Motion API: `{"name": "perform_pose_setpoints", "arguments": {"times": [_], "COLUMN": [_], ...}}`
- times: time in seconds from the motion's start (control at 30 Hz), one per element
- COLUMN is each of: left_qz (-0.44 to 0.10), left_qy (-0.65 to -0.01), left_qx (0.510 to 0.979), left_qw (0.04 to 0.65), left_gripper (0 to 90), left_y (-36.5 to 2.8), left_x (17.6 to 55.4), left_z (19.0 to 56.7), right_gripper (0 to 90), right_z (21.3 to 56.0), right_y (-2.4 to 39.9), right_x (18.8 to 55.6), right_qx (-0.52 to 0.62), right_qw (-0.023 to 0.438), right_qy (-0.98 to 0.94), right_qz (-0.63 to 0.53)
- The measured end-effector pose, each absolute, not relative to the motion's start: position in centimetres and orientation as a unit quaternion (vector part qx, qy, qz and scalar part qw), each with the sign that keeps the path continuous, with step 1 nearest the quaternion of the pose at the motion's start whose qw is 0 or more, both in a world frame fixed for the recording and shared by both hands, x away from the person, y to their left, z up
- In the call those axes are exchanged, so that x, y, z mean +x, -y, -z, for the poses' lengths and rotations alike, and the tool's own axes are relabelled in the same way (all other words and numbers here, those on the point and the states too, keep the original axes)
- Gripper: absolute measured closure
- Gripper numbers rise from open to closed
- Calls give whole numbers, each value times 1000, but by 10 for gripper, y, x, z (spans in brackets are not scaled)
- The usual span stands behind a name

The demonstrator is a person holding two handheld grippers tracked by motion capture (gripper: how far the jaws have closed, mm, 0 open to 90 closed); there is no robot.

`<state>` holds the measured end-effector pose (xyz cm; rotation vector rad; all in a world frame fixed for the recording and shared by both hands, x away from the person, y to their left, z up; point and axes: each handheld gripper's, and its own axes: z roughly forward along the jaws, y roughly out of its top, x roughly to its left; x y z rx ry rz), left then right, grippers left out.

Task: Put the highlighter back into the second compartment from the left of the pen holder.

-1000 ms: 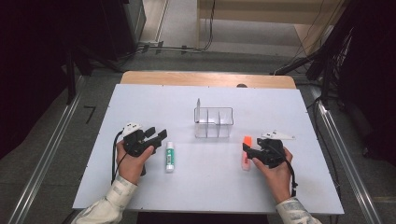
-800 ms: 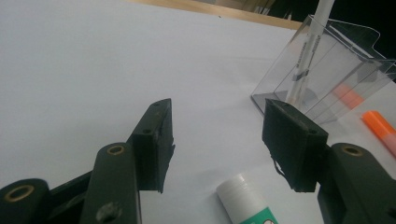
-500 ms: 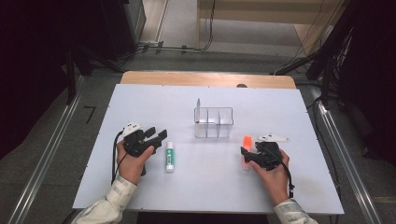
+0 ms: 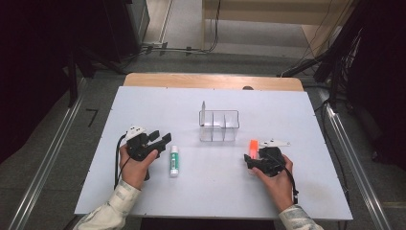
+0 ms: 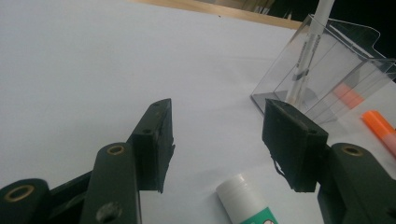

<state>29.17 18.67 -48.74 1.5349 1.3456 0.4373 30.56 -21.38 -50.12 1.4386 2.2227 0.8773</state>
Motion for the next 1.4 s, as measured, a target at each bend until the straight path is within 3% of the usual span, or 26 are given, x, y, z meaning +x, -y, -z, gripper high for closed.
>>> {"name": "perform_pose_setpoints", "arguments": {"times": [0.5,0.93,1.4], "left_qz": [-180,-180,-177], "left_qy": [-556,-555,-551], "left_qx": [636,637,638], "left_qw": [504,504,507], "left_gripper": [437,437,437], "left_y": [-187,-186,-184], "left_x": [291,291,290], "left_z": [487,487,486], "right_gripper": [355,632,645], "right_z": [503,501,494], "right_y": [208,220,222], "right_x": [301,302,300], "right_qx": [492,500,492], "right_qw": [202,192,181], "right_qy": [-795,-791,-792], "right_qz": [-293,-297,-313]}}
